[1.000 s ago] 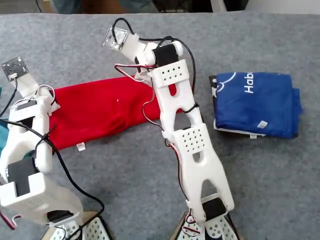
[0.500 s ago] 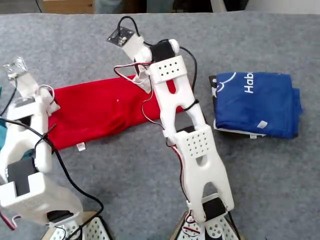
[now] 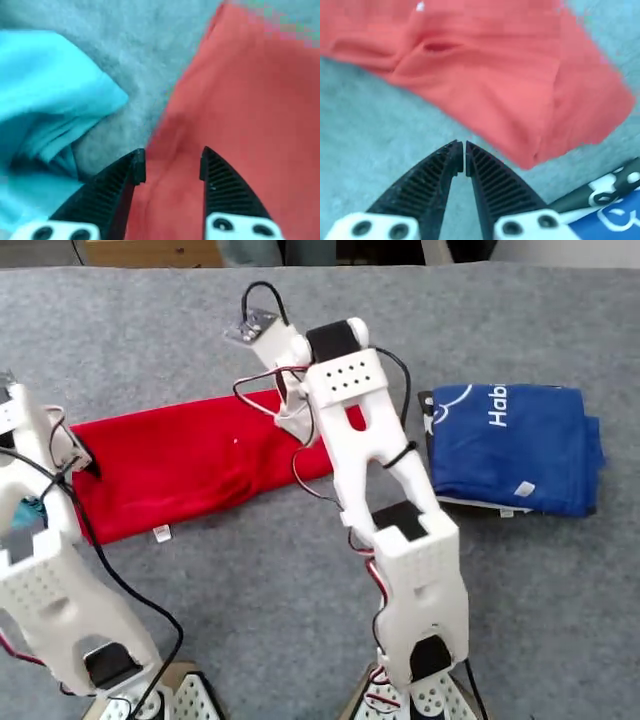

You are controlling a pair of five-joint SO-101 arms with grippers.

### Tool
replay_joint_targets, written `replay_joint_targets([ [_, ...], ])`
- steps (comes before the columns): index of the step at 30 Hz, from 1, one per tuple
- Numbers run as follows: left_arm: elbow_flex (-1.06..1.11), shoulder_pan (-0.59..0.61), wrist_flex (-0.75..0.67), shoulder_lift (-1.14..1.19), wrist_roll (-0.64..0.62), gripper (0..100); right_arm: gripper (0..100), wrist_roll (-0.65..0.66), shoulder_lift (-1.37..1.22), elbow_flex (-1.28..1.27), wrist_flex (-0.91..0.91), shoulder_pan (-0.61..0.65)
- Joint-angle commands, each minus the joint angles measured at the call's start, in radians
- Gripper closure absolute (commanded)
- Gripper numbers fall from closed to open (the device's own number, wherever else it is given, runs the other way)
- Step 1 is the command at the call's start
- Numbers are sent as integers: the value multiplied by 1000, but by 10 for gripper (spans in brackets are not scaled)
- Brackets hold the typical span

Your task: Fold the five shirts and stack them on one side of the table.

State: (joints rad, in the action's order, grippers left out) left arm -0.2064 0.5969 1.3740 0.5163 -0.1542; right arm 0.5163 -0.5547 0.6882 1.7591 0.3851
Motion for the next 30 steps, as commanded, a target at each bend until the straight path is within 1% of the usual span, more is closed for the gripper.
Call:
replay_joint_targets([
  [1, -154, 12, 52, 91, 54, 798, 984, -6, 116, -91, 5, 23],
  [6, -272, -24, 118, 264, 71, 802, 984, -6, 197, -145, 5, 68],
  [9, -378, -27, 218, 356, 66, 804, 984, -6, 237, -150, 5, 77],
  [12, -492, -25, 321, 440, 64, 862, 984, -8, 271, -151, 5, 74],
  [15, -590, -30, 379, 525, 69, 959, 984, -34, 321, -145, 6, 77],
  [16, -619, -31, 385, 546, 69, 979, 984, -51, 351, -145, 6, 77],
  [17, -639, -36, 387, 562, 69, 969, 984, -58, 380, -148, 6, 77],
  [20, -661, -58, 387, 560, 71, 972, 984, -61, 444, -153, 6, 74],
  [24, -690, -119, 387, 520, 71, 972, 984, -61, 501, -153, 6, 71],
  [27, -687, -170, 387, 428, 64, 972, 984, -61, 535, -150, 5, 66],
  [30, -618, -223, 387, 327, 54, 972, 984, -61, 565, -137, -17, 35],
])
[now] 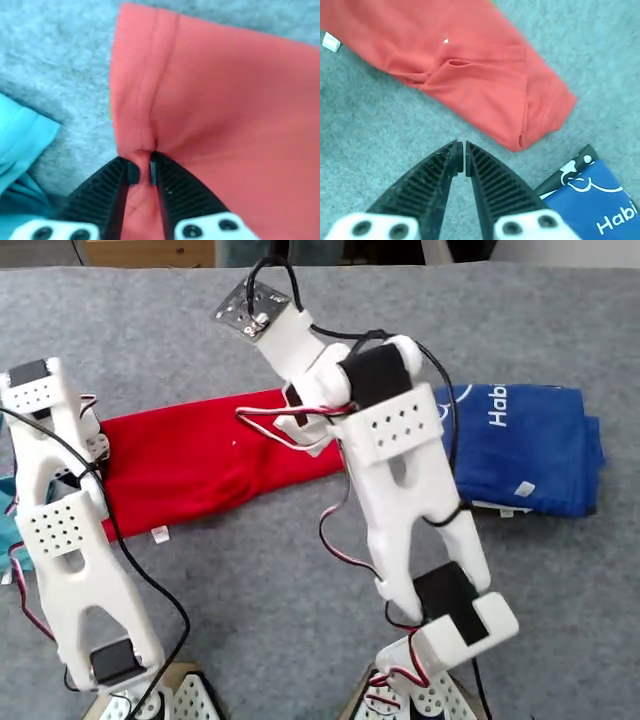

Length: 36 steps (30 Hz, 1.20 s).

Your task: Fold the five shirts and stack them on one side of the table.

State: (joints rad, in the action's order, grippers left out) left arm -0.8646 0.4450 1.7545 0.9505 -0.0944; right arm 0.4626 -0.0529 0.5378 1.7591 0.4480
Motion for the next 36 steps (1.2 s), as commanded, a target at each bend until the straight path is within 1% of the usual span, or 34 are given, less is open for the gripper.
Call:
replay_joint_targets([
  [1, 65, -91, 5, -141, -26, 972, 984, -8, 71, 19, -34, -46],
  [5, 105, -171, 5, -252, -60, 972, 984, -9, 88, 22, -164, -140],
  [7, 105, -217, 5, -295, -64, 972, 984, -41, 93, 25, -235, -203],
  [10, 104, -292, 5, -347, -133, 971, 983, -72, 94, 27, -316, -305],
  [13, 101, -378, 0, -379, -204, 971, 983, -77, 94, 27, -351, -416],
  [16, 74, -493, -9, -381, -227, 971, 983, -61, 94, 39, -404, -525],
  [18, 56, -567, -11, -370, -232, 971, 983, -29, 94, 59, -410, -597],
  [22, -7, -662, -34, -338, -315, 971, 983, 29, 94, 74, -410, -712],
  [29, -154, -757, -135, -241, -400, 971, 983, 37, 94, 79, -417, -807],
  [32, -223, -796, -163, -192, -405, 971, 983, 63, 94, 79, -417, -813],
  [36, -334, -831, -181, -132, -411, 971, 983, 61, 90, 77, -433, -813],
])
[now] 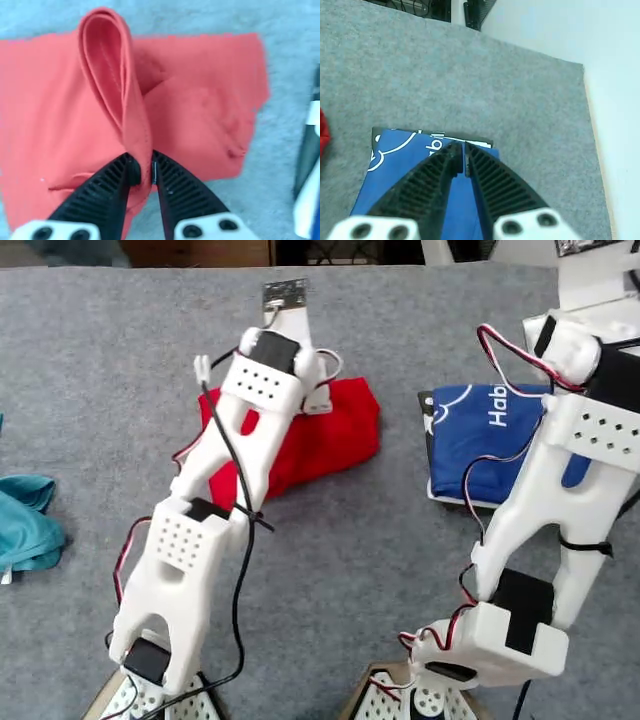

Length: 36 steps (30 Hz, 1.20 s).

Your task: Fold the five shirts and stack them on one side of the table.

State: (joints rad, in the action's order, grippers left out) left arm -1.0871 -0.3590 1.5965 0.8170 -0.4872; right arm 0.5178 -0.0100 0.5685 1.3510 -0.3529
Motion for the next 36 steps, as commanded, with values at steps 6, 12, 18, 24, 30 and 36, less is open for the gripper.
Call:
replay_joint_targets([
  [6, -272, -74, -55, 74, -17, 971, 983, 6, 47, 47, -25, -12],
  [12, -325, -94, -68, 143, -17, 971, 983, 6, 50, 45, -25, -14],
  [18, -377, -101, -98, 163, -17, 971, 983, 6, 45, 47, -25, -14],
  [24, -380, -136, -129, 164, -17, 964, 983, 6, 45, 47, -25, -12],
  [30, -381, -127, -124, 158, -46, 799, 983, 8, 44, 44, -25, -12],
  [36, -484, 19, -51, 143, -58, 810, 983, 2, 42, 41, -25, 14],
])
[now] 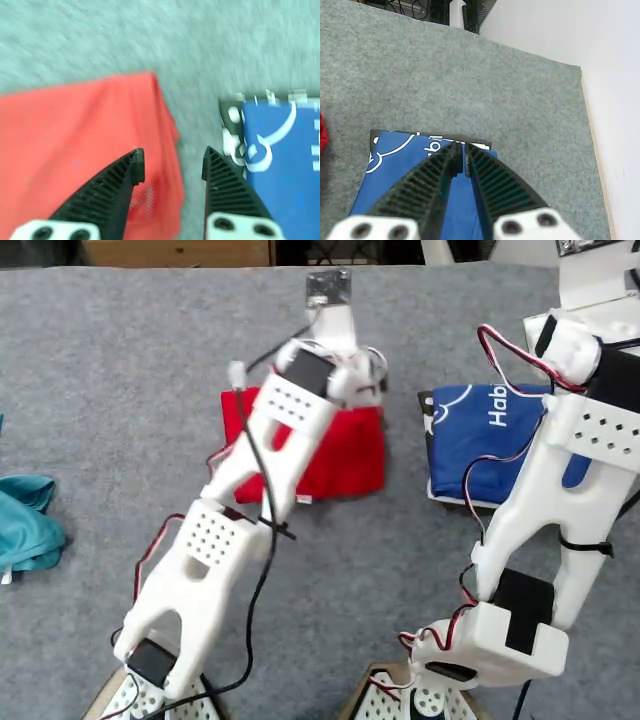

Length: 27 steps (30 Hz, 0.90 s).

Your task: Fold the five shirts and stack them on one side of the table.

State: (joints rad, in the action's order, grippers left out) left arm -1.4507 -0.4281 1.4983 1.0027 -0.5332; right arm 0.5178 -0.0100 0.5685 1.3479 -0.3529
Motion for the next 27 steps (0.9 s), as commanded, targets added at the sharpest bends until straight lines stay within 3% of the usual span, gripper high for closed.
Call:
replay_joint_targets([
  [1, -153, 131, 80, -41, -12, 837, 983, 2, 42, 39, -15, 37],
  [5, -199, 321, 164, -6, 9, 978, 983, 0, 41, -35, 8, 227],
  [9, -185, 458, 153, 115, 26, 971, 983, -38, 19, -243, -14, 471],
  [13, -196, 559, 83, 290, 28, 970, 983, -175, -94, -427, -186, 631],
  [19, -217, 657, -34, 370, 26, 970, 983, -296, -277, -481, -304, 729],
  [27, -217, 665, -44, 367, 25, 970, 983, -301, -390, -412, -78, 683],
])
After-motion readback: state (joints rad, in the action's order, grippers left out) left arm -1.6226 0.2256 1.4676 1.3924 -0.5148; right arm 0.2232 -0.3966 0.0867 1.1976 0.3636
